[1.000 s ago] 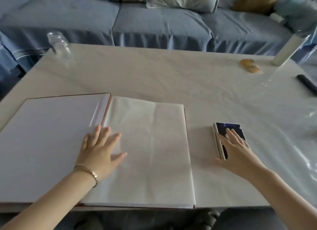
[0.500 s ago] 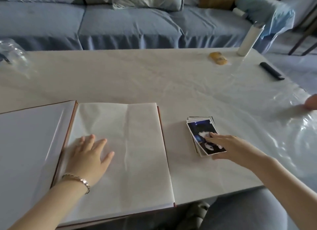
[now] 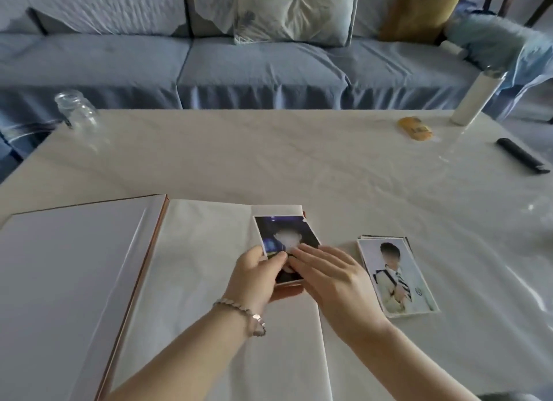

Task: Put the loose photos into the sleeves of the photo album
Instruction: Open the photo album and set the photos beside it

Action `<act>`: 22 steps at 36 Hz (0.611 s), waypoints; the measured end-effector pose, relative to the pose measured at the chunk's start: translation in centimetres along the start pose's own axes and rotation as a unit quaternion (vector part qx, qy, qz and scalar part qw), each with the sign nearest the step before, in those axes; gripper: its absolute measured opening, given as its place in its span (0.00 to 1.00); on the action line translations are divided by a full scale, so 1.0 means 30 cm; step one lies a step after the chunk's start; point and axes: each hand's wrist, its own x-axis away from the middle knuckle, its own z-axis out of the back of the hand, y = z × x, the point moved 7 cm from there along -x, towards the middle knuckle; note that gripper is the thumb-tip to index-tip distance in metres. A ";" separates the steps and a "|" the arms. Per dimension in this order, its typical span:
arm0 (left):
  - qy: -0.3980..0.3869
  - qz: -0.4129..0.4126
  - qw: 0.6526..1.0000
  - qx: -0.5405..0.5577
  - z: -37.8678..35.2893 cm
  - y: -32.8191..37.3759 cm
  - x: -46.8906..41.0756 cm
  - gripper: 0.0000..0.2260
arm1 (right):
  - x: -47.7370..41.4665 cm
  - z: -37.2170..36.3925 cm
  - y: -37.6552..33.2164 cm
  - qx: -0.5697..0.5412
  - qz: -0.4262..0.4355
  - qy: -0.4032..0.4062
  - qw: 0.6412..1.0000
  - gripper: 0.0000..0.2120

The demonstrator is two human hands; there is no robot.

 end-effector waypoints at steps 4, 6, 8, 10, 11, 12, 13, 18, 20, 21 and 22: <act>0.159 -0.160 0.956 -0.188 0.156 0.088 -0.066 0.02 | -0.011 -0.099 0.055 0.008 -0.110 -0.097 0.989 0.26; 0.214 -0.225 0.922 -0.233 0.221 0.137 -0.083 0.09 | 0.004 -0.153 0.085 -0.001 -0.168 -0.149 0.975 0.32; 0.228 -0.245 0.914 -0.230 0.268 0.158 -0.104 0.20 | 0.022 -0.213 0.107 -0.011 -0.202 -0.190 0.961 0.40; 0.242 -0.238 0.907 -0.251 0.304 0.160 -0.135 0.27 | 0.047 -0.266 0.130 -0.025 -0.230 -0.223 0.947 0.45; 0.246 -0.236 0.899 -0.274 0.322 0.163 -0.153 0.28 | 0.055 -0.291 0.133 -0.028 -0.239 -0.238 0.941 0.45; 0.249 -0.233 0.892 -0.296 0.333 0.164 -0.166 0.29 | 0.060 -0.304 0.135 -0.025 -0.244 -0.244 0.938 0.46; 0.247 -0.235 0.887 -0.311 0.335 0.163 -0.173 0.29 | 0.065 -0.302 0.139 -0.022 -0.248 -0.243 0.938 0.46; 0.209 -0.182 0.901 -0.334 0.341 0.128 -0.202 0.28 | 0.087 -0.315 0.132 -0.033 -0.274 -0.216 0.936 0.43; 0.198 -0.161 0.899 -0.355 0.343 0.109 -0.207 0.25 | 0.085 -0.315 0.126 -0.034 -0.273 -0.202 0.940 0.41; 0.193 -0.157 0.893 -0.376 0.339 0.101 -0.208 0.24 | 0.085 -0.316 0.126 -0.035 -0.273 -0.197 0.941 0.41; 0.186 -0.149 0.885 -0.399 0.334 0.096 -0.206 0.23 | 0.086 -0.318 0.127 -0.035 -0.273 -0.195 0.942 0.41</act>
